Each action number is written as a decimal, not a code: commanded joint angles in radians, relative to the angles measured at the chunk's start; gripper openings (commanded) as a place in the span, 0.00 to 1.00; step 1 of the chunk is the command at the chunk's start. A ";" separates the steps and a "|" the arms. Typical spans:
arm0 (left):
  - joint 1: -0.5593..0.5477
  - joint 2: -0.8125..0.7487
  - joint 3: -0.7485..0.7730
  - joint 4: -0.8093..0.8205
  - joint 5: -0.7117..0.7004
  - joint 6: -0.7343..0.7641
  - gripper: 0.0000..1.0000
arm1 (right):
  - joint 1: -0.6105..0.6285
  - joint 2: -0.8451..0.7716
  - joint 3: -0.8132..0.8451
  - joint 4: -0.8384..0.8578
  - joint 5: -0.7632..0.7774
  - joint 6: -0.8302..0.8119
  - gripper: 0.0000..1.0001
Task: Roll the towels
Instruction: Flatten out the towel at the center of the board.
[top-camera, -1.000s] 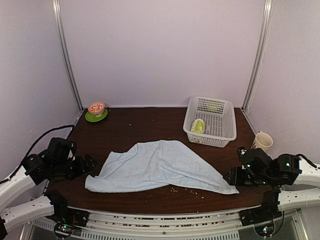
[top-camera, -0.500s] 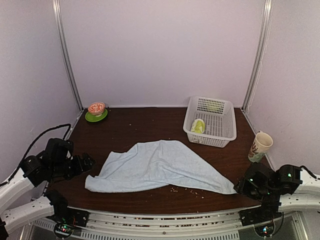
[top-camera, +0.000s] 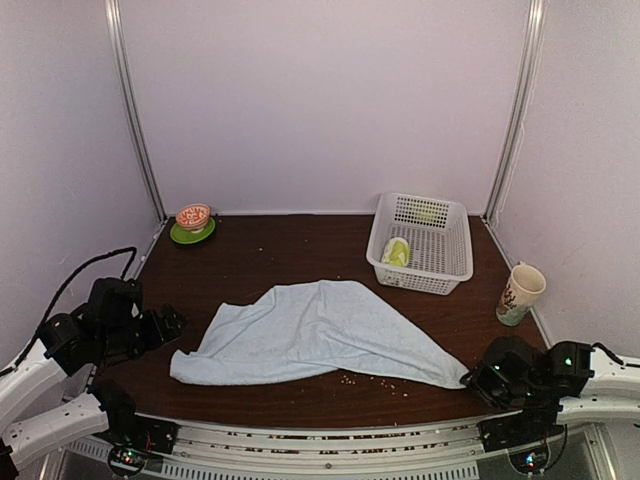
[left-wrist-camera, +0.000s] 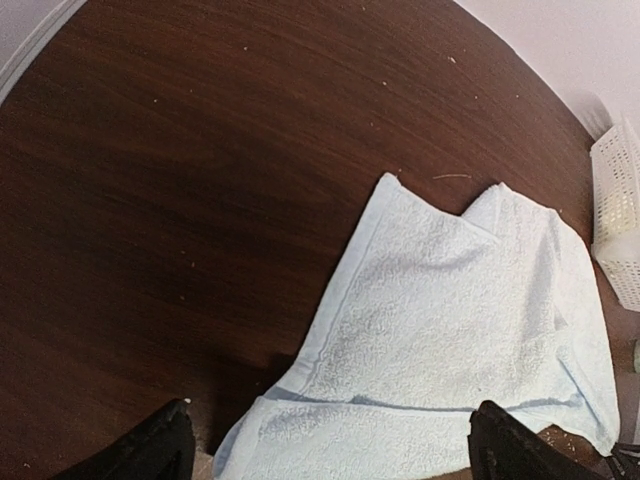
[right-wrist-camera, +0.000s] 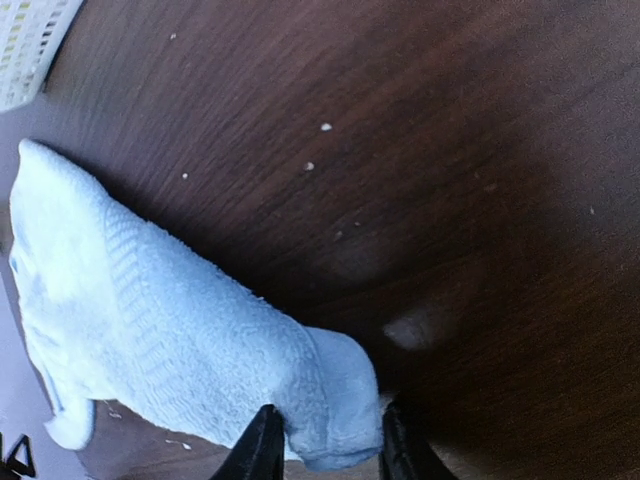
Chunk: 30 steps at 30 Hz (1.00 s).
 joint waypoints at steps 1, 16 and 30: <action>-0.004 -0.011 -0.001 0.012 -0.024 0.007 0.98 | -0.005 -0.025 -0.049 0.047 0.027 0.069 0.28; -0.004 -0.056 -0.035 0.008 0.031 -0.039 0.98 | -0.006 0.079 0.364 -0.061 0.278 -0.333 0.00; -0.003 0.143 -0.073 -0.071 0.112 -0.248 0.86 | -0.012 0.105 0.434 -0.049 0.346 -0.527 0.00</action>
